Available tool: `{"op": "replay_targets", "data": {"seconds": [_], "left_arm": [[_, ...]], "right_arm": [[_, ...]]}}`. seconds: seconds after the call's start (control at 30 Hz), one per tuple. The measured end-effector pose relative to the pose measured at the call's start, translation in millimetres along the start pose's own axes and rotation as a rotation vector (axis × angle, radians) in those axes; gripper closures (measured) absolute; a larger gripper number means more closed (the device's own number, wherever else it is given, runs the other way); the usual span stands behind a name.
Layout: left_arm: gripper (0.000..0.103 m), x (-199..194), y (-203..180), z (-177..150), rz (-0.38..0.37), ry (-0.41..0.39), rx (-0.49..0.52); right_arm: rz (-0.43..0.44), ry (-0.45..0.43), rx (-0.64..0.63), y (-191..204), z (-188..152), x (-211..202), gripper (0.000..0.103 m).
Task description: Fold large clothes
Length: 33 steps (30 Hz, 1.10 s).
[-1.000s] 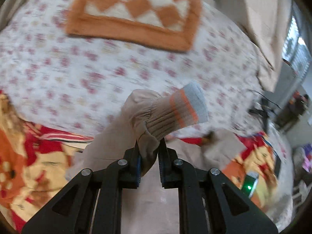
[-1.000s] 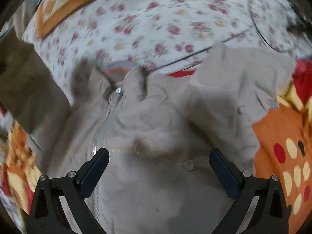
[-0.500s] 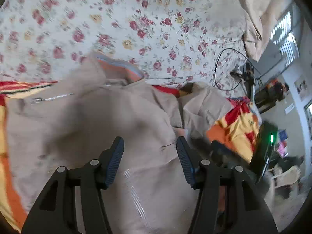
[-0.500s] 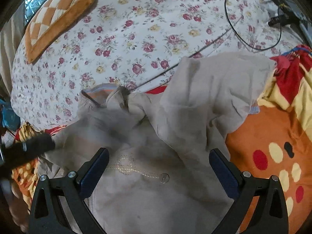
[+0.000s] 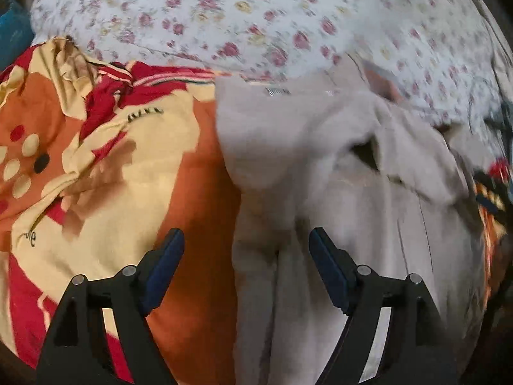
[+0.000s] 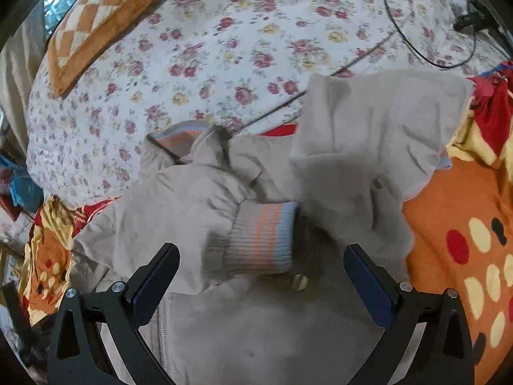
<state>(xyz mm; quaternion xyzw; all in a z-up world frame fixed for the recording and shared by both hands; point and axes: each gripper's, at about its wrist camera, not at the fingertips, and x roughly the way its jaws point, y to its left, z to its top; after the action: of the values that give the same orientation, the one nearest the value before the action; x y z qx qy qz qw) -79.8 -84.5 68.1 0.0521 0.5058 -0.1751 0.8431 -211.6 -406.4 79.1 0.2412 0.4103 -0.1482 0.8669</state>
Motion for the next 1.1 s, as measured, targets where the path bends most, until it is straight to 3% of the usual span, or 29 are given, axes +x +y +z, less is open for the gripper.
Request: {"op": "replay_targets", "data": {"seconds": [0.07,0.2,0.23,0.33,0.47,0.63,0.7,0.73,0.8,0.83,0.9,0.93,1.0,1.1], "left_arm": [[0.023,5.4,1.4,5.0,0.062,-0.033,-0.016],[0.023,13.3,19.8,4.0,0.298,-0.147,-0.035],[0.023,16.1,29.1,3.8,0.299,-0.131,-0.066],[0.023,23.9,63.0,-1.3,0.19,-0.05,-0.205],[0.023,21.2,56.2,-0.6,0.22,-0.059,-0.167],[0.023,24.0,56.9,-1.6,0.208,-0.048,-0.195],[0.023,25.0,56.7,1.6,0.199,-0.043,-0.208],[0.023,23.9,56.0,1.0,0.198,-0.043,-0.21],[0.023,24.2,55.1,1.3,0.196,-0.039,-0.214],[0.023,23.9,55.0,1.5,0.193,-0.037,-0.217],[0.023,23.8,54.9,1.8,0.186,-0.031,-0.227],[0.023,24.0,54.8,2.0,0.186,-0.029,-0.229],[0.023,24.3,53.3,1.1,0.191,-0.028,-0.227],[0.023,23.1,51.7,-1.0,0.192,-0.024,-0.225]], "right_arm": [[0.007,0.004,-0.066,9.1,-1.9,-2.2,0.001],[-0.055,0.001,-0.164,18.0,-6.1,-4.9,0.001],[-0.072,0.002,-0.16,15.5,-6.0,-3.7,0.001],[-0.055,0.063,-0.077,-0.7,-3.4,7.1,0.001],[-0.005,0.091,0.041,-18.0,-3.8,15.2,0.001],[-0.046,0.057,0.058,-16.3,-2.6,33.1,0.002],[-0.006,0.034,0.022,-8.9,1.9,43.9,0.027],[-0.028,0.028,-0.013,-3.2,3.5,49.0,0.052],[-0.087,-0.024,-0.066,5.2,3.4,42.6,0.059],[-0.095,-0.04,-0.073,6.8,4.8,36.5,0.072],[-0.151,-0.115,-0.121,11.9,11.2,15.4,0.08],[-0.204,-0.153,-0.152,13.2,13.3,8.3,0.095],[-0.294,-0.167,-0.159,4.1,15.3,7.2,0.099],[-0.17,-0.048,-0.034,-22.6,14.5,23.9,0.098]]}}
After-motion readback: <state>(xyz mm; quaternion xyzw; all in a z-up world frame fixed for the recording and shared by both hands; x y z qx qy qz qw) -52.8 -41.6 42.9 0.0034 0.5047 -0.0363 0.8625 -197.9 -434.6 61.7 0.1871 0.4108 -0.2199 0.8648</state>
